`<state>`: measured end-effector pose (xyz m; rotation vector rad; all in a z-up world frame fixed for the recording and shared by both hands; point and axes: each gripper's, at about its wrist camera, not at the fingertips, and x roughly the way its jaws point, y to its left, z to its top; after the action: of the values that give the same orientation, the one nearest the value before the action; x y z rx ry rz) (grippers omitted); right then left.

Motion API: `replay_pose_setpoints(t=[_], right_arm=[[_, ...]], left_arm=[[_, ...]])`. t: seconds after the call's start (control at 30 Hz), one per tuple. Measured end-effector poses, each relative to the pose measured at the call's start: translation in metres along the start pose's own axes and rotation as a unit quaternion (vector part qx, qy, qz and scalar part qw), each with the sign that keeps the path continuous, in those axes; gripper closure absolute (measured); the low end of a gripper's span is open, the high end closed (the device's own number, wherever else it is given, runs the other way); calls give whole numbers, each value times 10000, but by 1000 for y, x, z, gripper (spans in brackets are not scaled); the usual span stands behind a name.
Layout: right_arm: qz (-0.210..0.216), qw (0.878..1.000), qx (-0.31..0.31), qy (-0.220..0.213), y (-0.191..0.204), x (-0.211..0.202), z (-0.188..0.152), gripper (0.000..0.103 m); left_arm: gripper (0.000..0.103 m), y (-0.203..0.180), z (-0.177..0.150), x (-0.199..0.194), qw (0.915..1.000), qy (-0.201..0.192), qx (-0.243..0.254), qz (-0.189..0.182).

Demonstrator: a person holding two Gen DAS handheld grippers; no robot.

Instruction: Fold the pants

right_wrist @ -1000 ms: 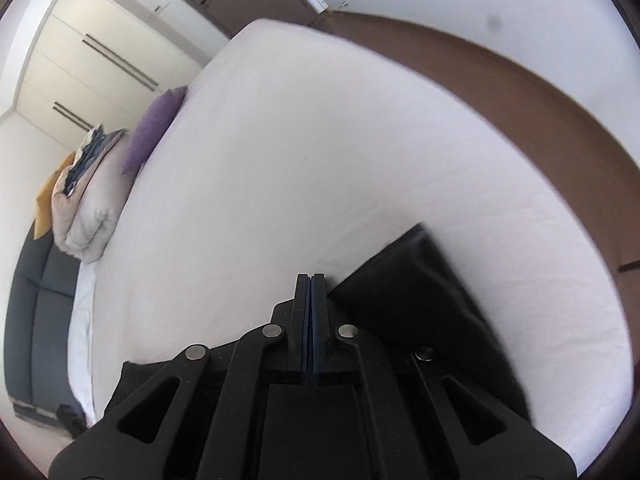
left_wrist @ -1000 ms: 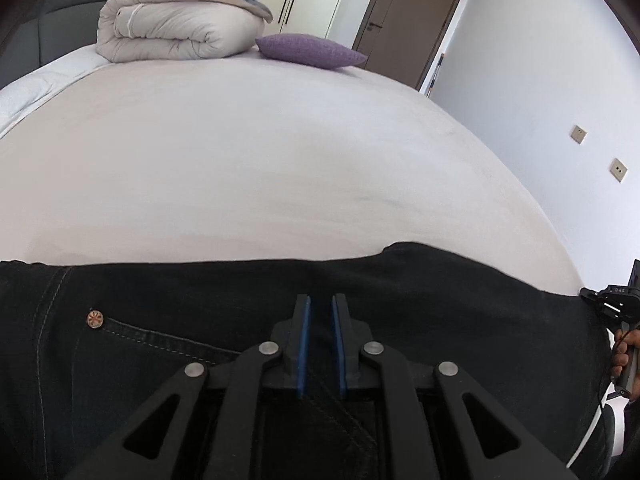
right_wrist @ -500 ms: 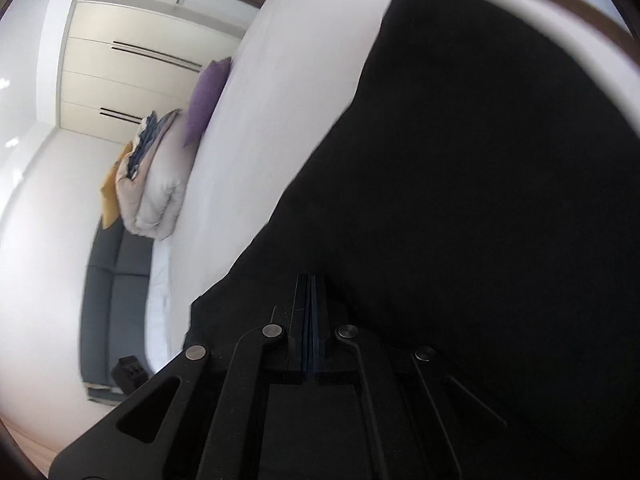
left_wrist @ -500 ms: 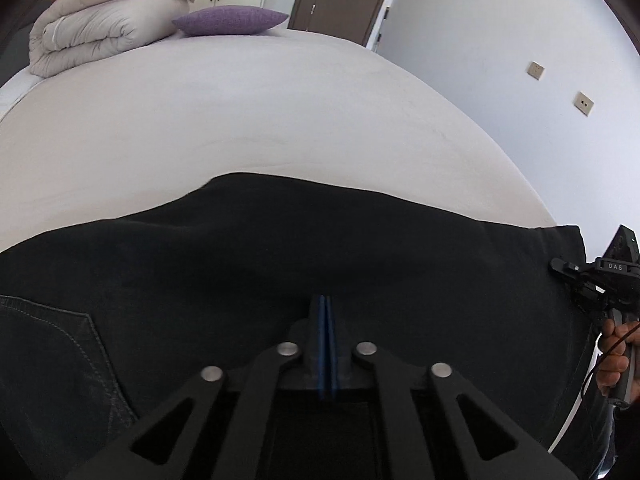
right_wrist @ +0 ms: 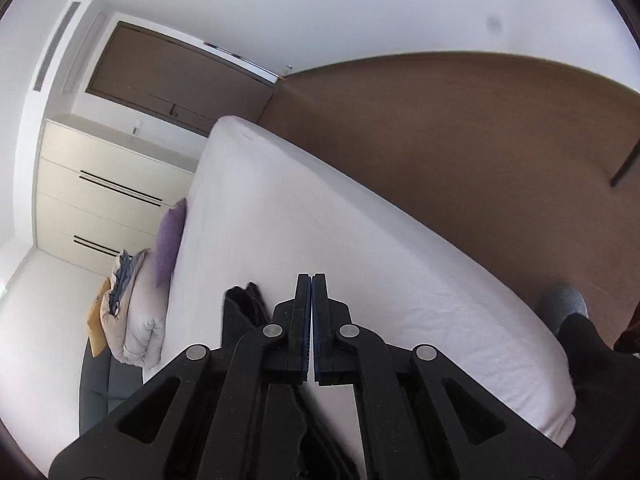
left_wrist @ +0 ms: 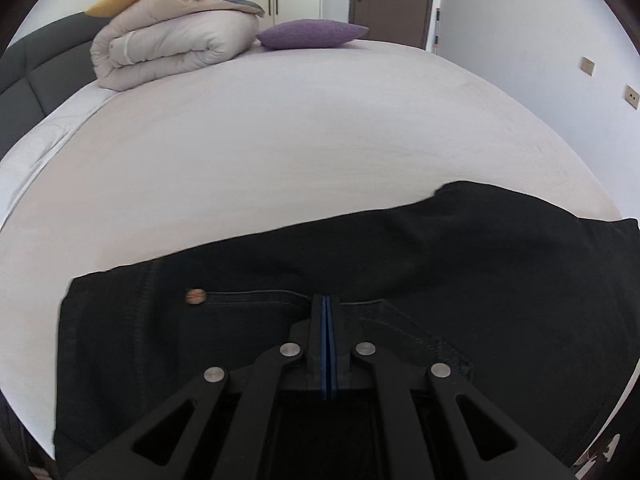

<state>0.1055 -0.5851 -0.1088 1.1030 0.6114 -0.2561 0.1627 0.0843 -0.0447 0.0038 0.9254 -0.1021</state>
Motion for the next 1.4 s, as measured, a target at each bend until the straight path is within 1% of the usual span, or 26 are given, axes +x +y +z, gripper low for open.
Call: replay_pose_setpoints(t=[0.07, 0.1, 0.13, 0.2, 0.27, 0.3, 0.33, 0.4, 0.43, 0.47, 0.5, 0.53, 0.6, 0.7, 0.73, 0.8, 0.87, 0.97, 1.03, 1.07, 1.13, 1.17, 1.2, 1.27, 1.37, 1.4], right_arm=[[325, 9988, -350, 145, 21, -13, -11, 103], [535, 9966, -521, 357, 39, -13, -24, 103], [754, 9927, -697, 634, 59, -4, -44, 103], [1173, 9799, -1000, 1266, 103, 24, -95, 103], [1464, 9623, -1142, 1988, 128, 53, -147, 103], [1514, 9529, -1196, 2340, 135, 66, -173, 103], [1470, 9452, -1253, 2632, 136, 72, -203, 103], [1342, 9380, -1359, 2894, 128, 84, -236, 103], [1208, 9388, -1372, 2919, 118, 88, -240, 103], [1114, 9422, -1291, 2886, 105, 85, -241, 103], [1197, 9461, -1125, 2790, 90, 76, -238, 103], [1256, 9509, -1056, 2623, 83, 71, -228, 103], [1124, 9610, -1108, 2270, 80, 82, -218, 103], [1119, 9725, -711, 1914, 55, 81, -182, 103], [1075, 9759, -721, 1758, 49, 80, -166, 103], [1024, 9809, -771, 1463, 30, 59, -138, 103], [876, 9879, -665, 1096, 15, 46, -113, 103], [898, 9928, -445, 662, -8, 26, -80, 103], [541, 9972, -459, 222, -21, 6, -60, 103], [372, 9991, -210, 38, -36, -4, -48, 103], [378, 9984, 386, -154, -67, -24, -29, 103], [381, 9982, 378, -276, -72, -37, -23, 103], [344, 9985, 231, -363, -70, -47, -21, 101], [404, 9983, -78, -414, -62, -66, -18, 100], [583, 9969, -438, -279, -47, -76, -23, 100], [645, 9964, -531, -169, -47, -79, -22, 100]], left_arm=[[99, 7, 3, -15, 9993, -192, -294, -96], [98, 1, 3, -25, 9980, -316, -472, -279], [98, -9, 2, -33, 9953, -439, -644, -582], [98, -47, 3, -40, 9864, -553, -859, -1287], [98, -90, -10, -42, 9782, -545, -794, -1840], [97, -110, -16, -39, 9734, -489, -760, -2106], [92, -128, -24, -34, 9706, -444, -674, -2269], [92, -149, -36, -18, 9744, -238, -431, -2193], [93, -151, -40, -7, 9759, -67, -411, -2142], [96, -146, -46, -2, 9754, -17, -455, -2158], [99, -137, -49, -1, 9748, -73, -543, -2162], [99, -127, -51, 0, 9740, -86, -666, -2161], [99, -110, -52, 0, 9728, -122, -907, -2129], [99, -84, -48, 3, 9749, -195, -1109, -1921], [99, -79, -50, 2, 9748, -197, -1155, -1900], [99, -71, -58, -1, 9740, -209, -1236, -1885], [99, -67, -59, 0, 9737, -224, -1283, -1870], [99, -65, -60, -3, 9743, -249, -1263, -1846], [99, -63, -60, -7, 9749, -267, -1273, -1806], [99, -61, -61, -9, 9753, -275, -1293, -1771], [99, -64, -58, -12, 9761, -290, -1344, -1685], [99, -62, -58, -17, 9771, -309, -1360, -1610], [99, -59, -58, -25, 9773, -370, -1370, -1574], [99, -57, -54, -42, 9779, -570, -1329, -1513], [98, -63, -39, -53, 9782, -694, -1231, -1519], [95, -67, -34, -53, 9780, -697, -1200, -1556]])
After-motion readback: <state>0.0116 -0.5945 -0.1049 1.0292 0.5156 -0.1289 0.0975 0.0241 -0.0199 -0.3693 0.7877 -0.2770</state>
